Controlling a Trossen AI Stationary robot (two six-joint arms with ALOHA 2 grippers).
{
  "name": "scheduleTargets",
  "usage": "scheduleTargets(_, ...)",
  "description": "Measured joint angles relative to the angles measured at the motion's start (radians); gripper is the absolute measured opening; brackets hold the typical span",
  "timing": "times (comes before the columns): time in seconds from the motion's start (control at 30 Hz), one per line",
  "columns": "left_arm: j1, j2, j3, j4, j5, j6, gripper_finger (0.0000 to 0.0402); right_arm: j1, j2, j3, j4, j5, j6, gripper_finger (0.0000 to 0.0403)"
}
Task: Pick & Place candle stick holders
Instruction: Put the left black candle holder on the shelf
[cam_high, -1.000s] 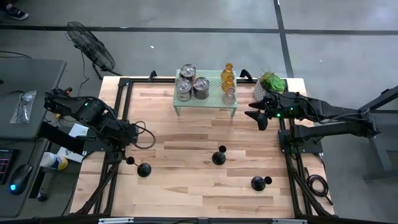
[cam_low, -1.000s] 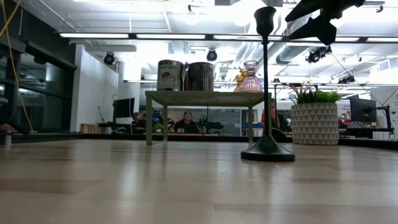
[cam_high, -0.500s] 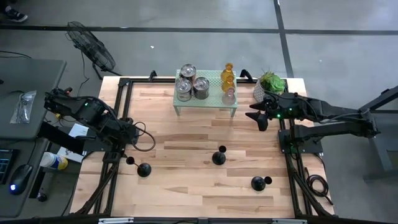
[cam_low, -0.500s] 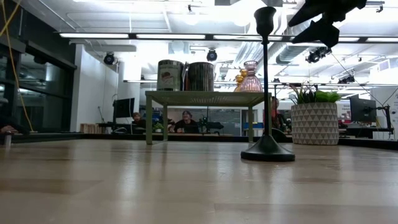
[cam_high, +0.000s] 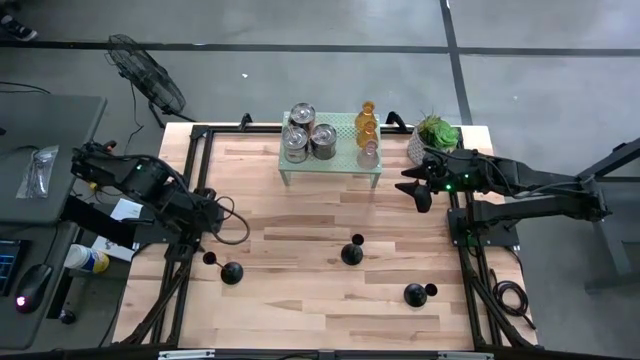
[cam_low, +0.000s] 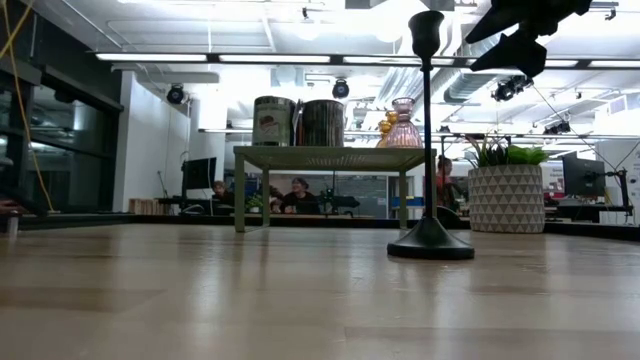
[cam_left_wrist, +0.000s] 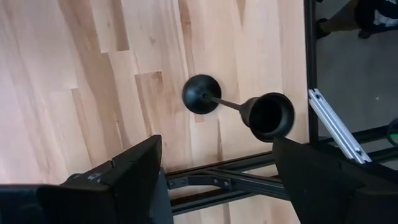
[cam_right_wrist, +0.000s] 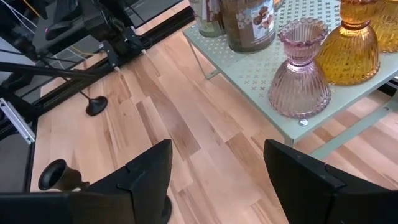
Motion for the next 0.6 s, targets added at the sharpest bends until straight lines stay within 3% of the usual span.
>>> scheduleTargets(0.3,-0.134,0.038,0.0,0.001,0.015,-0.021,0.0301,0.0,0.0,0.0,-0.003,-0.003,-0.013,0.0247)
scheduleTargets(0.47,-0.211,0.061,0.0,0.0,-0.073,-0.087,0.0301,0.0,0.0,0.0,-0.003,-0.003,-0.019,0.0247)
scheduleTargets(0.6,-0.25,0.096,0.0,0.0,-0.082,-0.116,0.0301,0.0,0.0,0.0,-0.003,-0.002,-0.015,0.0247)
